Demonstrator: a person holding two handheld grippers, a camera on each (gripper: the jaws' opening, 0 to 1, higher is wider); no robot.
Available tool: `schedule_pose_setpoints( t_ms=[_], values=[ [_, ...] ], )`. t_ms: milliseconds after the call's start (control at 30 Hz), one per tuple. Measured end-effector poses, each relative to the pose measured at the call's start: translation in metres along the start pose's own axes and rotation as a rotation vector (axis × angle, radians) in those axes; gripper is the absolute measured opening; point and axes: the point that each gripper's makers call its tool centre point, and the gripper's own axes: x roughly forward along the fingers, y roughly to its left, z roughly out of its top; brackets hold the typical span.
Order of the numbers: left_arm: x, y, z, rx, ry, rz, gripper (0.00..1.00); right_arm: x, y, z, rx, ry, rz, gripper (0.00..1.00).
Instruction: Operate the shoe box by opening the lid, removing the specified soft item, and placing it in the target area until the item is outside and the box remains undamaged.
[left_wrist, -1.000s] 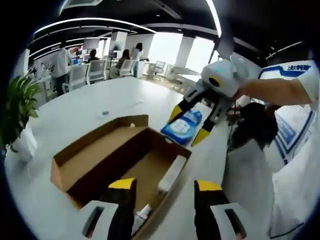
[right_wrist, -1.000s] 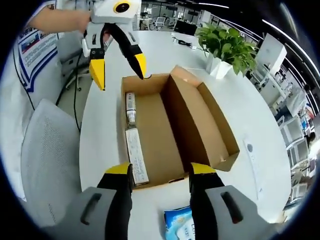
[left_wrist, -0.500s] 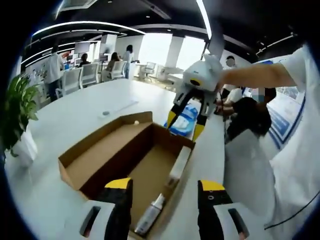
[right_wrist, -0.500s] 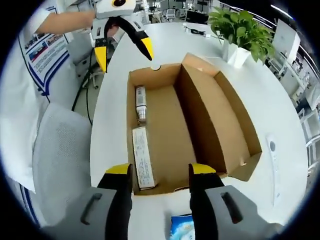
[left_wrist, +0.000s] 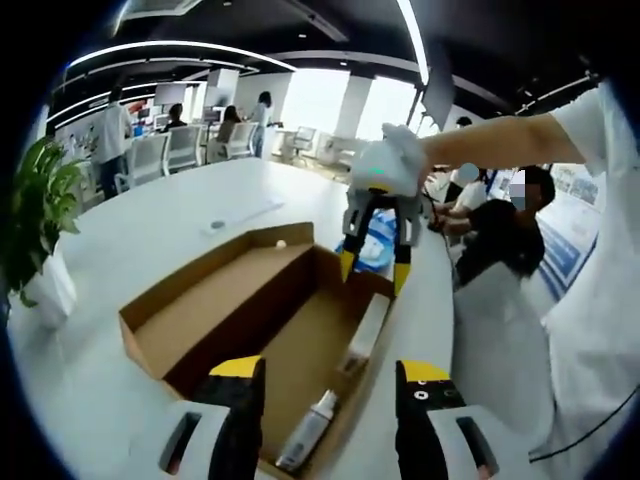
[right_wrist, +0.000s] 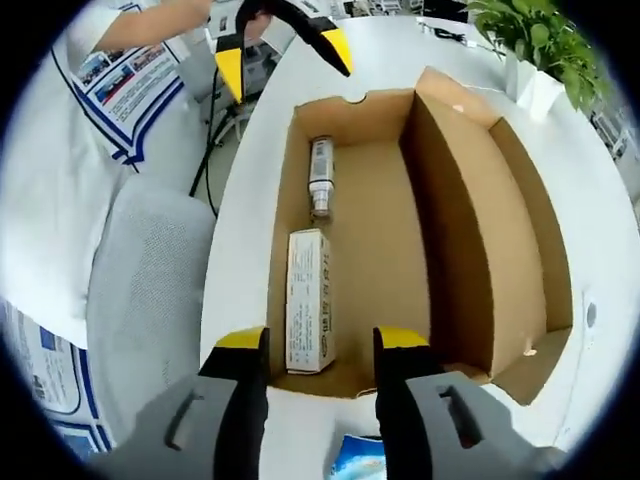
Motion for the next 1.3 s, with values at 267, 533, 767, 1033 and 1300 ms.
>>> schedule_pose_setpoints(
  t_ms=[267, 533, 767, 1033, 1300],
  values=[
    [0.0, 0.004, -0.005, -0.024, 0.008, 0.01, 0.53, 0.011, 0.001, -0.007, -0.035, 0.053, 0.031, 0.41],
    [0.0, 0.008, -0.007, -0.039, 0.006, 0.018, 0.52, 0.02, -0.001, -0.011, -0.054, 0.076, 0.041, 0.39],
    [0.002, 0.011, -0.01, -0.052, 0.009, 0.023, 0.52, 0.027, -0.004, -0.013, -0.079, 0.088, 0.032, 0.39],
    [0.004, 0.013, -0.009, -0.059, 0.003, 0.023, 0.52, 0.028, 0.01, -0.013, -0.116, 0.102, 0.07, 0.25],
    [0.006, 0.009, -0.011, -0.07, 0.003, 0.02, 0.51, 0.028, 0.016, -0.014, -0.139, 0.115, 0.099, 0.14]
  ],
)
